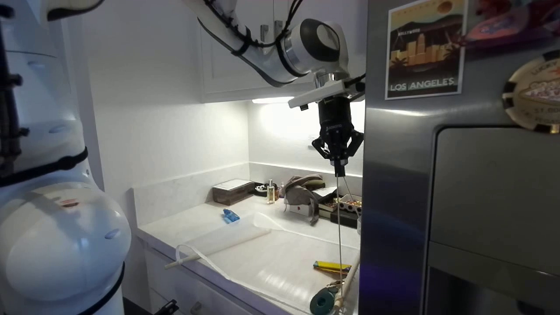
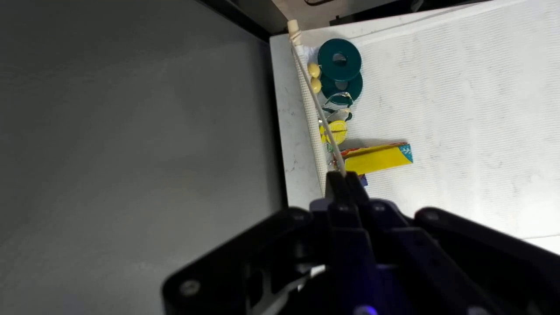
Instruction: Take down the white flag from the hanger
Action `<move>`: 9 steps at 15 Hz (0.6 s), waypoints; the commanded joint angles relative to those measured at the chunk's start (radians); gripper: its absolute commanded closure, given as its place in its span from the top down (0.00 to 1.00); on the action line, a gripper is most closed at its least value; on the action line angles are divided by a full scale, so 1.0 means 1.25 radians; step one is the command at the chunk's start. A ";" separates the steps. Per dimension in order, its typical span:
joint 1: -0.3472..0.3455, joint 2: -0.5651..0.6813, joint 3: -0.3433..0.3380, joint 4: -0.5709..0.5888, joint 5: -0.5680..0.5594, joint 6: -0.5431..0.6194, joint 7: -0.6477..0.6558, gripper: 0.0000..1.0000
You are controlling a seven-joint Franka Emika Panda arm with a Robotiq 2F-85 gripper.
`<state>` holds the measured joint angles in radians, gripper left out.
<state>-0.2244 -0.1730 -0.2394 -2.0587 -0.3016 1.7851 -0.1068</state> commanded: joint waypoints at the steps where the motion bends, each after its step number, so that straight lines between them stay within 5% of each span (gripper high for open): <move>1: -0.006 0.014 -0.002 -0.012 -0.010 0.040 0.015 0.00; 3: -0.007 0.018 0.000 -0.022 -0.012 0.063 0.019 0.00; 4: -0.007 0.019 0.000 -0.026 -0.014 0.074 0.024 0.27; 6: -0.005 0.012 0.003 -0.031 -0.012 0.078 0.024 0.33; 9: 0.001 -0.010 0.012 -0.040 -0.016 0.064 0.026 0.57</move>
<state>-0.2263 -0.1412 -0.2372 -2.0791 -0.3019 1.8609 -0.0980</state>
